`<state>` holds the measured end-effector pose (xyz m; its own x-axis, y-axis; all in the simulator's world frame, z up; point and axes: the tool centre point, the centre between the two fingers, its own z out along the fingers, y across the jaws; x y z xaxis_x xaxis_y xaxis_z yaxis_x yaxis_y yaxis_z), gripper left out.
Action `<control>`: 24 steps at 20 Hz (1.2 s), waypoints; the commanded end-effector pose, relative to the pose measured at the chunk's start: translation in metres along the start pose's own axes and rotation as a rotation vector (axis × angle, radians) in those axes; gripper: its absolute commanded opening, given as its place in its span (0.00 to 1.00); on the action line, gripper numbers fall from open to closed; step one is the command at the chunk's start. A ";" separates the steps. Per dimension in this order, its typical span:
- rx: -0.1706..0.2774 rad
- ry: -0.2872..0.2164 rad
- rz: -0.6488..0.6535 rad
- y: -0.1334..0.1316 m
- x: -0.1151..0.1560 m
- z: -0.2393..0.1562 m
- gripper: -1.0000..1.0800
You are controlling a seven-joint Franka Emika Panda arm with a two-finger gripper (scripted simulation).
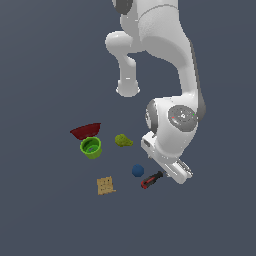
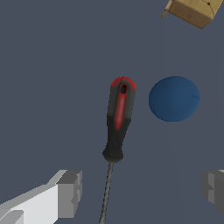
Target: Pick up a designated object from a clutter of objects.
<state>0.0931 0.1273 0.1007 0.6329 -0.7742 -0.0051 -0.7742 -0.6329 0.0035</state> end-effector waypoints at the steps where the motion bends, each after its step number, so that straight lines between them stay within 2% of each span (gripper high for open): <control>1: 0.002 0.002 0.041 -0.006 -0.004 0.011 0.96; 10: 0.004 0.005 0.120 -0.016 -0.013 0.033 0.96; 18: 0.003 0.004 0.125 -0.017 -0.014 0.039 0.96; 24: 0.003 0.005 0.127 -0.016 -0.014 0.064 0.96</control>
<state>0.0967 0.1489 0.0453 0.5304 -0.8477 0.0001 -0.8477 -0.5304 -0.0008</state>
